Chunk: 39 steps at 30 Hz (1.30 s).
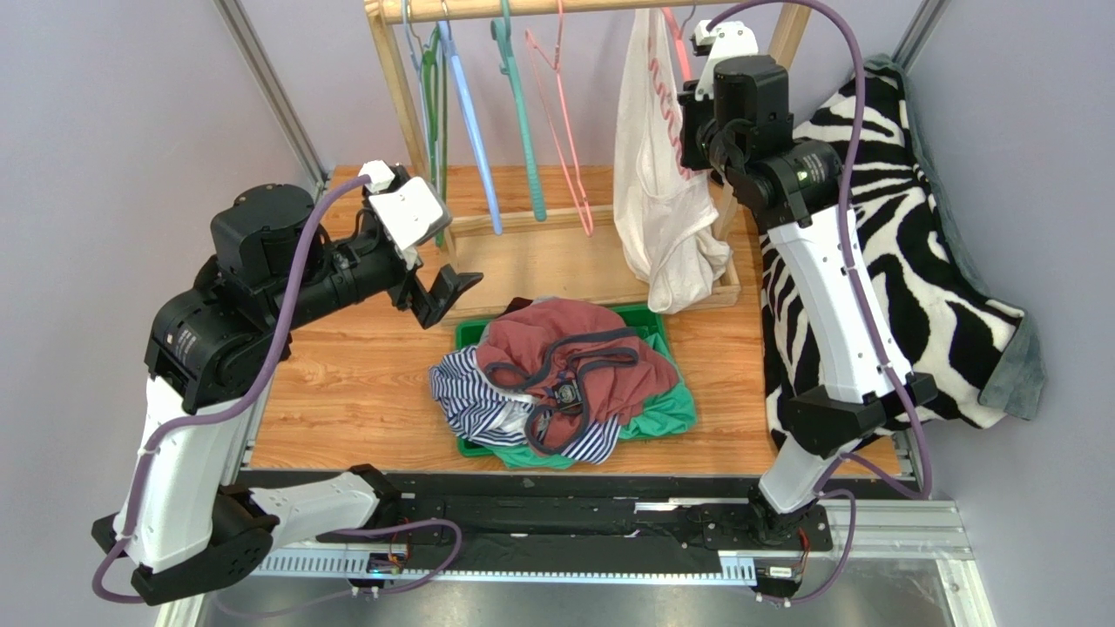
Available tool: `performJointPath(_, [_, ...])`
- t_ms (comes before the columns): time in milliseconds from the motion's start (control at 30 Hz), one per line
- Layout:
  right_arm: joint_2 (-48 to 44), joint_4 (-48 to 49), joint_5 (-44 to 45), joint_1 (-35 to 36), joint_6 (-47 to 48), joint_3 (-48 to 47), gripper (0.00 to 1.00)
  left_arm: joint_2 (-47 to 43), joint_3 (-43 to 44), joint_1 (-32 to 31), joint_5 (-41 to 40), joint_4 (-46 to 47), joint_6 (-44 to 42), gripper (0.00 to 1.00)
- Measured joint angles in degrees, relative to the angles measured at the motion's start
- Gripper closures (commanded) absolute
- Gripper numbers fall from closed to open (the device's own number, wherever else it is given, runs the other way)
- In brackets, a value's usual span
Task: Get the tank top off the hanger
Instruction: Pick up the hanger from the clothesline.
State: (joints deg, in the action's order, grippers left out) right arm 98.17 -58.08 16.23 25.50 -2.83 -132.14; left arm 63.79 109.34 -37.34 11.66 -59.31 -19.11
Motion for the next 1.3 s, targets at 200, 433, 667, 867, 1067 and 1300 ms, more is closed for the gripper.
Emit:
performJointPath(200, [-7.3,12.4,-0.1,1.5,3.0,13.4,1.0,-1.0,-0.9,0.0,-0.2,0.0,0.0,0.01])
performJointPath(433, [-15.8,29.4,1.0,2.3,8.2,26.9,1.0,-1.2,-1.2,0.1,-0.2,0.3,0.0,0.01])
performJointPath(667, [-11.5,25.1,2.6,2.2,9.4,18.6,0.89,-1.6,-1.6,0.3,-0.4,0.4,0.0,0.01])
performJointPath(867, [-1.4,8.3,1.7,2.3,3.9,1.8,0.44,-2.0,-2.2,0.4,-0.4,0.5,0.0,0.01])
performJointPath(1067, [-6.0,1.9,-0.2,2.3,-0.5,9.0,0.17,-2.1,-2.4,0.5,-0.2,0.5,0.0,0.01])
performJointPath(1300, [-8.2,-1.5,-0.9,2.3,-0.6,9.3,0.34,-2.3,-2.4,0.9,0.1,0.4,0.2,0.01])
